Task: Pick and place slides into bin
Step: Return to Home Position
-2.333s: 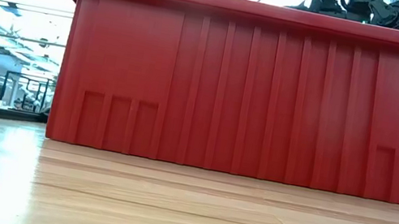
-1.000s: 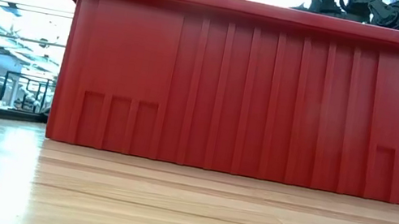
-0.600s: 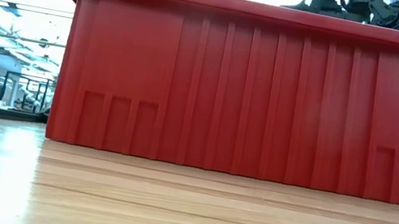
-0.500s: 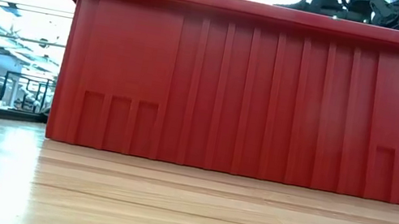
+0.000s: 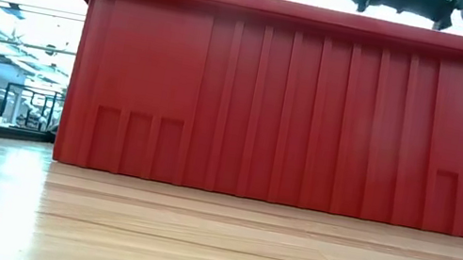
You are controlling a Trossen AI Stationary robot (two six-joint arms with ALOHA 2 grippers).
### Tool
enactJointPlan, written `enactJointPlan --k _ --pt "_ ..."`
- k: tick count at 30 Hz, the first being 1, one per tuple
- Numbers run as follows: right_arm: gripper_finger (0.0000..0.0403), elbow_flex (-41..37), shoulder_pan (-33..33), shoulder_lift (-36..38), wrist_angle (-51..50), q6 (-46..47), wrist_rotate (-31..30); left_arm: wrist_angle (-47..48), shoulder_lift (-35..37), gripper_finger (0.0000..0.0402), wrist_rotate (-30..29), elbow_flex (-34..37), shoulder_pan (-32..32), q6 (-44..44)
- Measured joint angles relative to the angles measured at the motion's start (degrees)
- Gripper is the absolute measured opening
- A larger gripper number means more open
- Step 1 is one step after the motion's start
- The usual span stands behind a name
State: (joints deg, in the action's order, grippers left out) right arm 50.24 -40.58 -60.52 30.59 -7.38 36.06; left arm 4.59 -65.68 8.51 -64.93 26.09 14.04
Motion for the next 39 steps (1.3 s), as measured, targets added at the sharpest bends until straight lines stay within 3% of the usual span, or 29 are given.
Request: enactJointPlan --k 13,20,27,33,39 --pt "0.0208 0.0 0.6 7.9 -8.5 8.9 0.0 9.3 10.5 0.034 0.4 0.0 -1.1 -6.0" --pt "0.0208 0.0 0.5 8.4 -10.8 8.3 0.0 12.4 10.8 0.034 0.5 0.0 -1.0 -11.8" --pt "0.0208 0.0 0.5 8.7 -16.2 21.1 0.0 16.7 9.9 0.034 0.5 0.0 -1.4 -14.6" --pt "0.0209 0.0 6.0 9.6 -20.2 18.5 4.7 16.0 9.9 0.034 0.5 0.0 -6.0 -14.1" --pt "0.0208 0.0 13.1 11.7 -20.6 18.4 -0.9 15.2 10.3 0.034 -3.0 0.0 -11.1 -14.8"
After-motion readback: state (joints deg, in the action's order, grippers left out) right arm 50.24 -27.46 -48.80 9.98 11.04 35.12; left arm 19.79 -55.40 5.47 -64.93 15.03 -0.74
